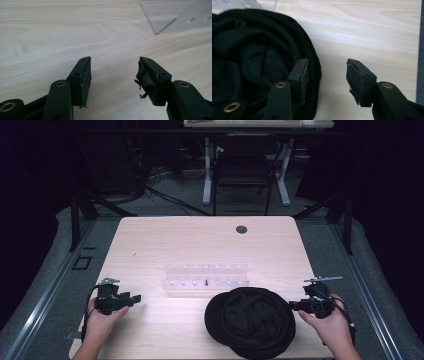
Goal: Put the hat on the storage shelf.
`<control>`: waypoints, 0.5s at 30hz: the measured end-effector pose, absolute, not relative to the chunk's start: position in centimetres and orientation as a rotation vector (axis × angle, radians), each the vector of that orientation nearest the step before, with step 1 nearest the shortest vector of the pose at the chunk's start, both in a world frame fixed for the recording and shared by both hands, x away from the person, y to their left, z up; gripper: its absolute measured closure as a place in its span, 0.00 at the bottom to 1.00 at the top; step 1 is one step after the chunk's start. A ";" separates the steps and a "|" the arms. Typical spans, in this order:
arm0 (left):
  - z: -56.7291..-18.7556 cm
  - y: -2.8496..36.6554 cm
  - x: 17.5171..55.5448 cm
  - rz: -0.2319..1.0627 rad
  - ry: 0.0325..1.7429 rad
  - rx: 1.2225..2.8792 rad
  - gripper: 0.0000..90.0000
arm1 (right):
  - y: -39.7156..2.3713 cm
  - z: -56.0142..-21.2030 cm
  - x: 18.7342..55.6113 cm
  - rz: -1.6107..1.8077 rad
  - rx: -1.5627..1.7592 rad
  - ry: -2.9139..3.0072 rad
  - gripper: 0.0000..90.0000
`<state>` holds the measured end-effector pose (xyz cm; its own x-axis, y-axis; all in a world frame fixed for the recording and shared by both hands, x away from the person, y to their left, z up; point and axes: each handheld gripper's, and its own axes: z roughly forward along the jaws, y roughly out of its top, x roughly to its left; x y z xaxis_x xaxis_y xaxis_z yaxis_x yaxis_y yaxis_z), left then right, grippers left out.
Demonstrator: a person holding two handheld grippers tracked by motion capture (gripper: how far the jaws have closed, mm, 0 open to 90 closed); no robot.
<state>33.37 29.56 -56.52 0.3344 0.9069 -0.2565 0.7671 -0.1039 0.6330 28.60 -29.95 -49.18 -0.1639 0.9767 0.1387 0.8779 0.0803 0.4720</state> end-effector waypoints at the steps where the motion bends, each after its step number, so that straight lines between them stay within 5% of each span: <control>1: -56.5 29.6 33.4 0.253 1.472 1.903 0.49 | -30.0 -49.2 28.6 0.662 1.874 2.152 0.58; 15: -56.5 29.5 33.4 0.246 1.475 1.905 0.49 | -30.5 -49.1 29.1 0.588 1.986 2.255 0.63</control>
<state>33.36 29.47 -56.55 0.3321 0.9062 -0.2618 0.7722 -0.1018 0.6272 29.12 -30.48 -49.09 -0.1569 0.9692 0.1898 0.9385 0.0865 0.3342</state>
